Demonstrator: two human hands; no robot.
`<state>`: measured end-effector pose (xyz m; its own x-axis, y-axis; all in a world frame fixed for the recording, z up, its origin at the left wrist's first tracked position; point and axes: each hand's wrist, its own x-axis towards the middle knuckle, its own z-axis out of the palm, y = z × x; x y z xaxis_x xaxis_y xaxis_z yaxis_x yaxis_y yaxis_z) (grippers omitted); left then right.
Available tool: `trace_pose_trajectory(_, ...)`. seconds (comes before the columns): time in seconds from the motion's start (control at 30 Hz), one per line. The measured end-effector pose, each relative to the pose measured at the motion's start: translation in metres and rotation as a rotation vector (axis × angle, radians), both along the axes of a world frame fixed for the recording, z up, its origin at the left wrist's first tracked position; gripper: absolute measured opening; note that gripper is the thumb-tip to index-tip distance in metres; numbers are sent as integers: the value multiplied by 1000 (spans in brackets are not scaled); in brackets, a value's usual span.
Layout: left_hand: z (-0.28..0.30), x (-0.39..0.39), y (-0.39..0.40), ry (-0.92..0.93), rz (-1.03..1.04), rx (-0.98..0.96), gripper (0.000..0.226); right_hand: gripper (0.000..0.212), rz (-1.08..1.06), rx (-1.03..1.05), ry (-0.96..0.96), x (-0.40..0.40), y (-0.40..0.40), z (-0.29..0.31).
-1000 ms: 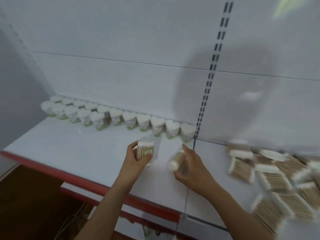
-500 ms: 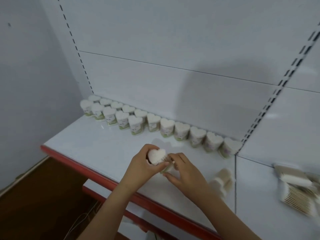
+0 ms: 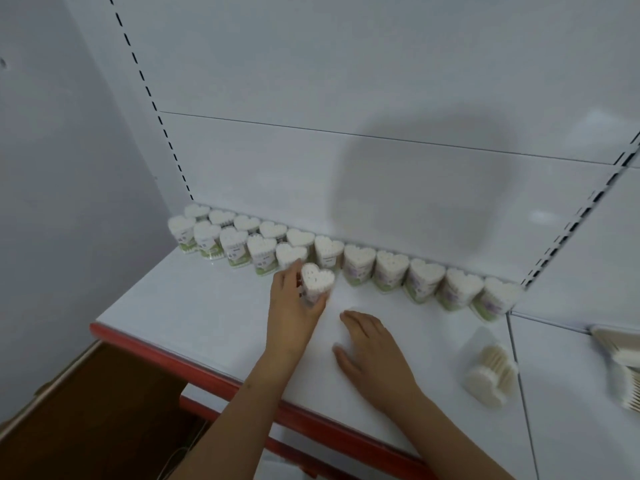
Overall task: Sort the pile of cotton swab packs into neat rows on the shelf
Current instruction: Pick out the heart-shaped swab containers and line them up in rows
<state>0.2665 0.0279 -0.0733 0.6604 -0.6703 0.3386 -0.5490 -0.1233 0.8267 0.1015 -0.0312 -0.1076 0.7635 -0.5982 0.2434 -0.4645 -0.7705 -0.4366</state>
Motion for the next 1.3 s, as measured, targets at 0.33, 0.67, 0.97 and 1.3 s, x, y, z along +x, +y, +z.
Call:
trace_pose_trajectory(0.33,-6,-3,-21,-279,151,66,45,57,34,-23,15,-1,-1,1)
trace_pose_trajectory(0.67,-6,2,-33,-344,193,89,44,56,24,-32,24,0,-2,1)
trace_pose_trajectory(0.97,-1,9,-27,-492,205,122,58,54,41,-4,28,-1,1,6)
trace_pose_trajectory(1.3,-12,-72,3,-370,-544,221,27,63,-354,-231,-32,-136,-17,61)
